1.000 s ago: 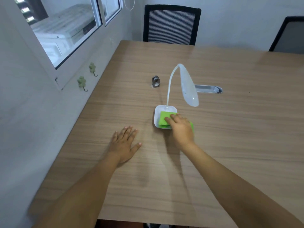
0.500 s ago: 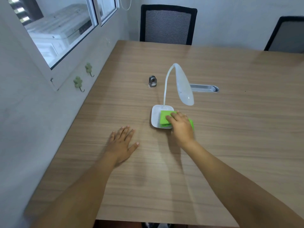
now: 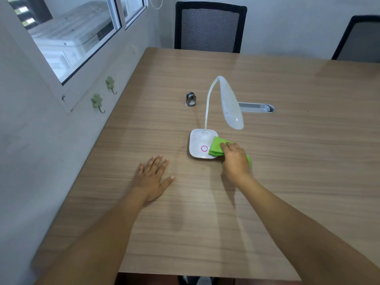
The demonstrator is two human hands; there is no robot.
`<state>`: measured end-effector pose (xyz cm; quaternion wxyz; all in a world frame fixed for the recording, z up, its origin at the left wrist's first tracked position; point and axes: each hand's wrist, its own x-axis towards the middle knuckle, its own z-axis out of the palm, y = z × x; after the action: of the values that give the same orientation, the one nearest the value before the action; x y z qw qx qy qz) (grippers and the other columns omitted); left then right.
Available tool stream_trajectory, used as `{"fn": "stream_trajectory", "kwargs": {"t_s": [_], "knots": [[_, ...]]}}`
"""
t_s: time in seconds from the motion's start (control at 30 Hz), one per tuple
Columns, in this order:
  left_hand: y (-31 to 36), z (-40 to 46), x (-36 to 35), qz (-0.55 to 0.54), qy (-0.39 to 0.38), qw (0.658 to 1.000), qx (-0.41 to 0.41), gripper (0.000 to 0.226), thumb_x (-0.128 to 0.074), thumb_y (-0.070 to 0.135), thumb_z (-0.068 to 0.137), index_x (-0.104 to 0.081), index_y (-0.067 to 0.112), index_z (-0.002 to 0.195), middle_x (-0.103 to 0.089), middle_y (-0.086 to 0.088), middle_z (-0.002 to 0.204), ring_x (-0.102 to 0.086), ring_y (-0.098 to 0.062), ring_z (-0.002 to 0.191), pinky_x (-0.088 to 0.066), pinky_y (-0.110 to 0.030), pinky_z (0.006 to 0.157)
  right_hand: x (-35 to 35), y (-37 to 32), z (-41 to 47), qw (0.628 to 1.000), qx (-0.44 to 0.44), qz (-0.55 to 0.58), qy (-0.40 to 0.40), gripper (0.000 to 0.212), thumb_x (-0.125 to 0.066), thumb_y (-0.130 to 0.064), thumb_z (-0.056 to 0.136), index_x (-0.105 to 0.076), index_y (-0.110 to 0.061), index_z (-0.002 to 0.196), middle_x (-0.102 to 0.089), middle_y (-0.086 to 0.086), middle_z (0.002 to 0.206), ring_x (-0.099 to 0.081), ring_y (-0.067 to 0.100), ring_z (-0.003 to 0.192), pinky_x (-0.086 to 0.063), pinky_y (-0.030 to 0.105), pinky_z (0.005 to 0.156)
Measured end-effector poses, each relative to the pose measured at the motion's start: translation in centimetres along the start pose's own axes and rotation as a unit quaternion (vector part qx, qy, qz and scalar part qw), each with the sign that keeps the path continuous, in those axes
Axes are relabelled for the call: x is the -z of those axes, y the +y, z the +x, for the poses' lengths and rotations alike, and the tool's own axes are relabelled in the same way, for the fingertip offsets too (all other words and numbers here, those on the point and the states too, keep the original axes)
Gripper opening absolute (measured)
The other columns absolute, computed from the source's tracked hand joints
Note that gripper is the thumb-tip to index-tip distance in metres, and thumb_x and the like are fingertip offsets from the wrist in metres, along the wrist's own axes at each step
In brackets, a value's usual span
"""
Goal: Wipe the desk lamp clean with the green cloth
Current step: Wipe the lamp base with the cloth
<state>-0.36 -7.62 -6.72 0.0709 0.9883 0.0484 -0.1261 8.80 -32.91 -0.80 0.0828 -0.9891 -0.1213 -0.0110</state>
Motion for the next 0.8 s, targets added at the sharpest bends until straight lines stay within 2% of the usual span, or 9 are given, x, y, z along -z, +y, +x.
{"fn": "stream_trajectory", "kwargs": {"t_s": [0.1, 0.23, 0.43, 0.57, 0.67, 0.7, 0.73, 0.77, 0.8], "knots": [[0.1, 0.0, 0.0, 0.002, 0.002, 1.000, 0.002, 0.072, -0.014, 0.066, 0.088, 0.003, 0.035, 0.151, 0.008, 0.007, 0.163, 0.011, -0.013, 0.150, 0.005, -0.044, 0.121, 0.2, -1.8, 0.0, 0.999, 0.040, 0.009, 0.011, 0.055, -0.045, 0.000, 0.089, -0.036, -0.014, 0.142, -0.037, 0.007, 0.151, -0.029, 0.024, 0.141, -0.029, 0.040, 0.117], [0.1, 0.0, 0.2, 0.006, -0.003, 1.000, 0.001, 0.072, -0.014, 0.066, 0.089, 0.003, 0.034, 0.151, 0.008, 0.007, 0.163, 0.011, -0.013, 0.150, 0.004, -0.043, 0.121, -0.2, -3.3, -0.4, 0.992, 0.114, 0.000, -0.053, 0.052, -0.046, -0.002, 0.092, -0.039, -0.017, 0.142, -0.033, 0.007, 0.154, -0.022, 0.026, 0.145, -0.021, 0.040, 0.121], [0.5, -0.5, 1.4, 0.003, -0.014, 1.000, -0.010, 0.071, -0.018, 0.062, 0.091, -0.001, 0.030, 0.152, 0.006, 0.003, 0.163, 0.006, -0.015, 0.150, -0.002, -0.043, 0.122, 1.3, -1.5, 0.1, 0.998, 0.033, -0.049, -0.026, 0.038, -0.045, -0.004, 0.091, -0.049, -0.007, 0.129, -0.050, 0.017, 0.136, -0.035, 0.030, 0.136, -0.032, 0.038, 0.113], [-1.0, -2.5, 1.2, 0.014, 0.039, 0.999, 0.016, 0.068, -0.020, 0.058, 0.093, -0.009, 0.026, 0.152, -0.005, 0.002, 0.163, -0.004, -0.016, 0.151, -0.009, -0.041, 0.122, 1.4, -4.9, 0.8, 0.996, 0.080, -0.036, -0.015, 0.039, -0.040, -0.003, 0.094, -0.042, -0.002, 0.133, -0.044, 0.020, 0.141, -0.028, 0.031, 0.141, -0.028, 0.041, 0.114], [-2.8, -4.0, 0.2, 0.017, 0.067, 0.996, 0.056, 0.069, -0.015, 0.060, 0.091, -0.013, 0.028, 0.152, -0.008, 0.003, 0.163, -0.006, -0.016, 0.150, -0.008, -0.042, 0.121, 0.5, -7.6, 1.4, 0.996, 0.053, -0.056, -0.054, 0.041, -0.040, -0.007, 0.097, -0.036, 0.001, 0.137, -0.034, 0.025, 0.148, -0.023, 0.034, 0.144, -0.023, 0.042, 0.118], [-3.2, -4.2, 0.0, 0.015, 0.073, 0.996, 0.058, 0.071, -0.011, 0.061, 0.088, -0.013, 0.029, 0.152, -0.009, 0.003, 0.163, -0.006, -0.016, 0.150, -0.008, -0.043, 0.121, 0.1, -8.3, 1.3, 0.997, 0.028, -0.054, -0.050, 0.040, -0.041, -0.007, 0.098, -0.038, 0.003, 0.136, -0.036, 0.028, 0.146, -0.027, 0.035, 0.142, -0.026, 0.042, 0.117], [-3.3, -4.2, -0.3, 0.010, 0.076, 0.995, 0.058, 0.071, -0.010, 0.061, 0.087, -0.014, 0.030, 0.152, -0.009, 0.003, 0.163, -0.006, -0.017, 0.150, -0.007, -0.043, 0.121, -0.5, -8.8, 1.4, 0.998, 0.011, -0.060, -0.021, 0.038, -0.048, -0.008, 0.095, -0.046, 0.005, 0.131, -0.046, 0.030, 0.139, -0.039, 0.034, 0.136, -0.035, 0.039, 0.112], [-3.4, -4.1, -0.5, 0.005, 0.080, 0.995, 0.057, 0.070, -0.012, 0.060, 0.088, -0.014, 0.031, 0.151, -0.009, 0.004, 0.163, -0.005, -0.016, 0.150, -0.007, -0.044, 0.121, -0.7, -9.4, 1.1, 0.998, 0.002, -0.060, 0.021, 0.037, -0.065, -0.013, 0.085, -0.061, 0.004, 0.117, -0.063, 0.030, 0.120, -0.059, 0.031, 0.119, -0.049, 0.034, 0.099], [-3.4, -4.0, -0.7, 0.003, 0.084, 0.995, 0.056, 0.068, -0.014, 0.059, 0.090, -0.014, 0.031, 0.151, -0.010, 0.004, 0.163, -0.005, -0.016, 0.150, -0.006, -0.044, 0.121, -0.6, -10.1, 0.7, 0.996, 0.005, -0.088, 0.028, 0.035, -0.082, -0.018, 0.065, -0.074, -0.001, 0.095, -0.076, 0.022, 0.092, -0.073, 0.026, 0.091, -0.060, 0.026, 0.076]]}}
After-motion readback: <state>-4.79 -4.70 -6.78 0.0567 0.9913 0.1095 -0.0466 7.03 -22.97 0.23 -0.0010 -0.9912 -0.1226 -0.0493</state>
